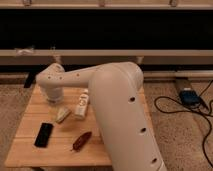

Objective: Place the white sponge in the ceramic bowl

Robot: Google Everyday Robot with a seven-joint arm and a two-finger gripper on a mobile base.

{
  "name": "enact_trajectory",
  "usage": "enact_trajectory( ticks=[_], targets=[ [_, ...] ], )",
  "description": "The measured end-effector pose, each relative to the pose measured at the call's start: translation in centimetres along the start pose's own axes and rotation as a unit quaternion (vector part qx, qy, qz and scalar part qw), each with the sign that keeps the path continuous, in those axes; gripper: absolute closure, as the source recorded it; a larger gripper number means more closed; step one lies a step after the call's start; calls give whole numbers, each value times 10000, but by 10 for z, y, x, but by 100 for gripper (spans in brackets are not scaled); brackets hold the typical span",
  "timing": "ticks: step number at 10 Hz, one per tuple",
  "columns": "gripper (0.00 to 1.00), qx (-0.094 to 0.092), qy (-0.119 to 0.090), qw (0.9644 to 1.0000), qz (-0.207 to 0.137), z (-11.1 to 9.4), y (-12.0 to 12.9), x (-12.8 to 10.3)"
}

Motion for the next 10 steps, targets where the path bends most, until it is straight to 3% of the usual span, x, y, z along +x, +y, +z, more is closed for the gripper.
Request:
enact_trajectory(
  ticks=[2, 6, 10],
  targets=[
    [20, 62, 78, 9997, -244, 4, -1, -1],
    [20, 435, 239, 9981, -375, 30, 8, -9],
    [20, 524, 478, 9959, -556, 57, 19, -13]
  ],
)
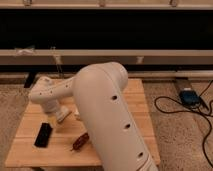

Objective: Place the white sponge in the ceramic bowl

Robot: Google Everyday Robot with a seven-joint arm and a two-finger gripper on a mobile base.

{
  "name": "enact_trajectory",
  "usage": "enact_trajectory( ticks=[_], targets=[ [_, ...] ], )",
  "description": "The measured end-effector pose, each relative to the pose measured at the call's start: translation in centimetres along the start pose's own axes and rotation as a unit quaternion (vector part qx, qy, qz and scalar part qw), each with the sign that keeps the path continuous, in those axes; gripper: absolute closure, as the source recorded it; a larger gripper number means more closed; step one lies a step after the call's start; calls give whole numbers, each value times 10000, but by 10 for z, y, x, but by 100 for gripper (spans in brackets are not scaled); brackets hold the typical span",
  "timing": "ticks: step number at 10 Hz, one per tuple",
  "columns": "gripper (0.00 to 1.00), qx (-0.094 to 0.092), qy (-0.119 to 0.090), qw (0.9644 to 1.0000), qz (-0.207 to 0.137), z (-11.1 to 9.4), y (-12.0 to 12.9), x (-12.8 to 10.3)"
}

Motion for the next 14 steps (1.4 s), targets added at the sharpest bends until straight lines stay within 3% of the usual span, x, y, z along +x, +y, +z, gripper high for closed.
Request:
enact_trajectory(
  ticks=[2, 3, 4, 7, 11, 12, 14],
  targets=[
    [20, 49, 107, 9999, 0, 7, 1, -1],
    [20, 108, 264, 9996, 36, 11, 0, 3],
    [25, 154, 367, 9992, 42, 14, 1, 3],
    [54, 249, 548, 9981, 97, 14, -1, 4],
    [93, 294, 402, 9983, 305, -25, -11, 16],
    [99, 321, 340, 9983, 350, -39, -11, 21],
    [100, 388, 131, 9981, 458, -70, -12, 30]
  ],
)
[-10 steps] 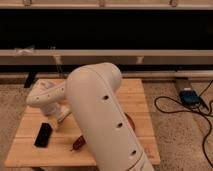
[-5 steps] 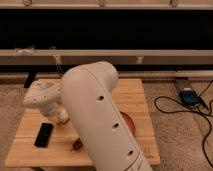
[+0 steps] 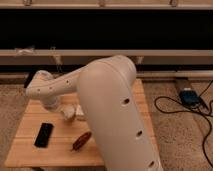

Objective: Place the white sponge in the ceramic bowl

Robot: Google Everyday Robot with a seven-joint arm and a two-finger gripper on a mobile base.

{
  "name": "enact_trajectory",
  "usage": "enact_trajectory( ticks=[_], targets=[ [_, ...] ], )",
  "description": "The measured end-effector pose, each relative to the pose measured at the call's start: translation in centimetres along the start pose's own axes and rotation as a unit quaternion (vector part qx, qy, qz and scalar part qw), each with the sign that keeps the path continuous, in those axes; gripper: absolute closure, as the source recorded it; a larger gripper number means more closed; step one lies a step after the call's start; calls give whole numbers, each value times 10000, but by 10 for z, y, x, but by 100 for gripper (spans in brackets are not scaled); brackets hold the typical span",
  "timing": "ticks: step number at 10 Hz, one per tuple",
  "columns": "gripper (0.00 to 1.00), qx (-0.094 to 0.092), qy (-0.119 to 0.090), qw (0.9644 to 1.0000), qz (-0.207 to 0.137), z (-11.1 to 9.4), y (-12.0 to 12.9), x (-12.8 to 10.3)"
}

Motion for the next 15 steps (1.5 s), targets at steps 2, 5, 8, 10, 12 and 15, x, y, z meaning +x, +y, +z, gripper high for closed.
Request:
enact_trajectory(
  ticks=[2, 5, 8, 10, 12, 15],
  targets=[
    [100, 31, -247, 9995, 172, -35, -2, 19],
    [98, 60, -523, 9979, 378, -70, 2, 49],
    [73, 26, -676, 9972, 307, -69, 7, 57],
    [53, -114, -657, 9975, 233, -49, 8, 40],
    [32, -260, -554, 9980, 175, -36, 12, 24],
    [20, -406, -148, 9986, 309, -6, 16, 10]
  ],
)
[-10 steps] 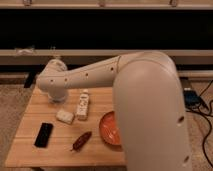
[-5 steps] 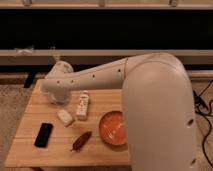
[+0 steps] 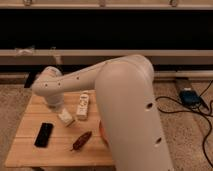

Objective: Place the white sponge in the ceramic bowl

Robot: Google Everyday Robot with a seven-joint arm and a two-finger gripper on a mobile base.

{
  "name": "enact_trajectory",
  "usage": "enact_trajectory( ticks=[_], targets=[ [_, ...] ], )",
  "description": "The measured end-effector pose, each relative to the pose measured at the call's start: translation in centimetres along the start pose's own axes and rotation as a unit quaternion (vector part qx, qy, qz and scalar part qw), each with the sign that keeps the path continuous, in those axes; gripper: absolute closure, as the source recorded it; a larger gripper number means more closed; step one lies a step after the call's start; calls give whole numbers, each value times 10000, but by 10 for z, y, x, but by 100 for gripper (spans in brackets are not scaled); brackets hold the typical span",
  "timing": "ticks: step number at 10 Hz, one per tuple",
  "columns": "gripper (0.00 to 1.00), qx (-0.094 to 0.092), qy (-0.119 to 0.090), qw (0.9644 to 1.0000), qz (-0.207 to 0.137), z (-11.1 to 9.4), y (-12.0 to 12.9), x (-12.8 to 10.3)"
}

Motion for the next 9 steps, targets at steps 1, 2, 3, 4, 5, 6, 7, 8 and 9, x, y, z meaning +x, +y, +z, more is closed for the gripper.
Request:
enact_trajectory(
  ticks=[1, 2, 3, 4, 5, 6, 7, 8, 9],
  targets=[
    [20, -15, 133, 9998, 129, 8, -3, 2],
    [20, -18, 270, 9992, 298, 17, -4, 2],
    [20, 0, 384, 9983, 429, 25, -6, 3],
    [20, 41, 530, 9963, 669, 32, -8, 4],
    [20, 57, 628, 9942, 866, 39, -12, 6],
    [20, 86, 721, 9914, 1085, 43, -18, 10],
    [20, 94, 774, 9899, 1185, 45, -21, 13],
    [20, 95, 813, 9891, 1223, 48, -20, 14],
    [20, 102, 826, 9887, 1248, 50, -19, 13]
  ],
)
